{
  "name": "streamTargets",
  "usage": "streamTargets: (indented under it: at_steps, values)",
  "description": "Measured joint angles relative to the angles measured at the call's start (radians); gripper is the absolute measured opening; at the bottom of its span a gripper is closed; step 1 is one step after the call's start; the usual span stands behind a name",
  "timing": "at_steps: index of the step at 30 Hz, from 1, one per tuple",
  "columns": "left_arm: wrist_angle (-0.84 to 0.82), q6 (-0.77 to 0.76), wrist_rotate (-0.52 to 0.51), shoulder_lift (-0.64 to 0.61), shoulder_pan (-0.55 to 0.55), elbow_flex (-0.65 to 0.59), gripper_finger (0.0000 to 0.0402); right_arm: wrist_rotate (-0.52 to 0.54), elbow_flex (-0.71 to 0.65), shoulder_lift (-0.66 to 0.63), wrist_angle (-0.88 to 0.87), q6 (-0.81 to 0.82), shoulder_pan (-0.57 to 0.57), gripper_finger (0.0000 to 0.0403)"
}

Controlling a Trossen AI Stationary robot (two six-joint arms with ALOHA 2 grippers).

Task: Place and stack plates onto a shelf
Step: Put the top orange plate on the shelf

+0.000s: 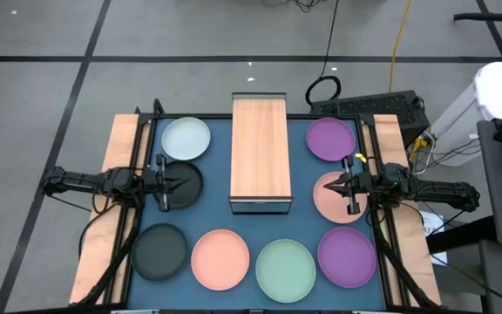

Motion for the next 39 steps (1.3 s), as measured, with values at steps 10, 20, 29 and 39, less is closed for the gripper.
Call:
streamTargets:
  at_steps: [10, 20, 29, 39]
  values:
    - [0.000, 0.000, 0.000, 0.000, 0.000, 0.000, 0.0004, 0.007, 0.000, 0.000, 0.035, 0.040, 0.000, 0.0000]
    - [0.000, 0.000, 0.000, 0.000, 0.000, 0.000, 0.0004, 0.131, 0.068, 0.043, -0.029, 0.106, -0.002, 0.0000]
    - [0.000, 0.000, 0.000, 0.000, 0.000, 0.000, 0.0004, 0.187, 0.258, 0.230, -0.024, 0.100, -0.002, 0.0000]
    - [0.000, 0.000, 0.000, 0.000, 0.000, 0.000, 0.0004, 0.187, 0.501, 0.450, -0.081, 0.108, -0.002, 0.0000]
